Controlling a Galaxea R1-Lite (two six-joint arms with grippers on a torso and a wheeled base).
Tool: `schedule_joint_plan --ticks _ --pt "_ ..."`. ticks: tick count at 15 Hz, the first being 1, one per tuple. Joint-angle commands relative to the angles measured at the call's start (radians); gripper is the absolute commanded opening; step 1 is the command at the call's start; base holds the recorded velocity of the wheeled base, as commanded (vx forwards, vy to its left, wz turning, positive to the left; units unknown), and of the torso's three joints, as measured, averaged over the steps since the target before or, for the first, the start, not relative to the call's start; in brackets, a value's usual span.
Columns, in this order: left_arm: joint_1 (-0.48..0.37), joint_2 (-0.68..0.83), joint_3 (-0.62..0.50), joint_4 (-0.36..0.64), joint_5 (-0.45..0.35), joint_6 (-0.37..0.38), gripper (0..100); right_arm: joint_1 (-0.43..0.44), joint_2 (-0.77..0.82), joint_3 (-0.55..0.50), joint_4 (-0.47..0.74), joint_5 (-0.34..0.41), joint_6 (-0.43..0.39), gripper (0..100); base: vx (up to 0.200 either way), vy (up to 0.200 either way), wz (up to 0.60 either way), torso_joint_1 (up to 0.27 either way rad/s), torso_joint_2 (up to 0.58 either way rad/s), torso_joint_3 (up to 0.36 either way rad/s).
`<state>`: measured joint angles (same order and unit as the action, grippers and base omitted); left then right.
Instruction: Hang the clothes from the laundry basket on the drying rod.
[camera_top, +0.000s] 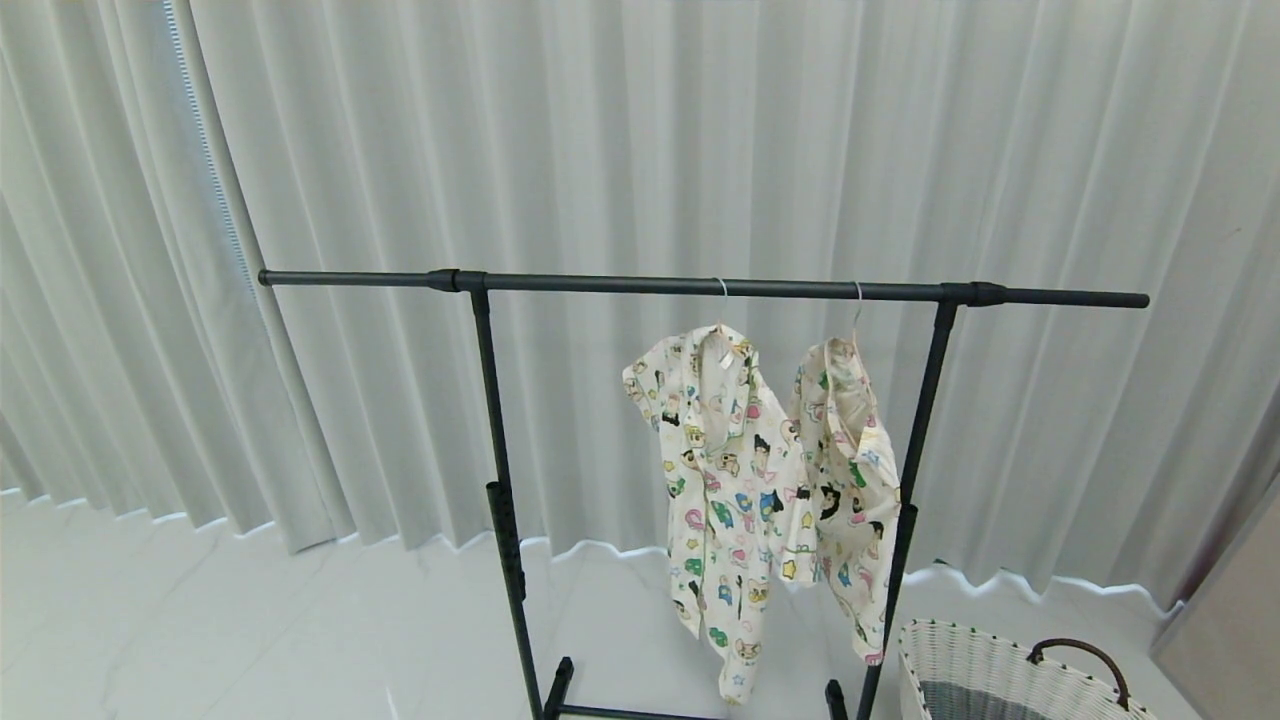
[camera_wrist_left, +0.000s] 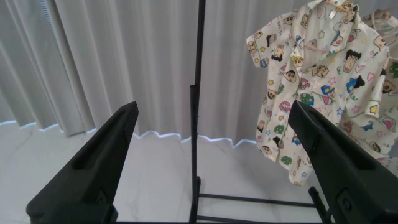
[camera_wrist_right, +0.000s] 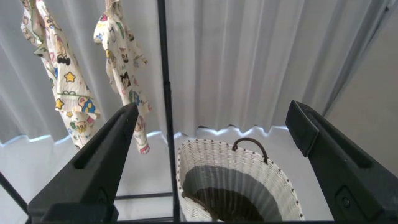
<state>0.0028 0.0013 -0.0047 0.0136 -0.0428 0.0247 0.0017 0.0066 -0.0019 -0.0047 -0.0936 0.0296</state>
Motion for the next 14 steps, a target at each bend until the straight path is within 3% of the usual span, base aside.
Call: schedule_joint_plan --ticks 1,14 --pt "0.0 -0.001 0.0 0.0 0.0 0.0 100 0.0 -0.005 0.0 -0.001 0.0 0.001 100 0.0 0.0 0.0 0.0 0.0 0.0" --pt "0.0 -0.001 0.0 0.0 0.0 0.0 100 0.0 -0.007 0.0 0.0 0.0 -0.002 100 0.0 0.0 0.0 0.0 0.0 0.0"
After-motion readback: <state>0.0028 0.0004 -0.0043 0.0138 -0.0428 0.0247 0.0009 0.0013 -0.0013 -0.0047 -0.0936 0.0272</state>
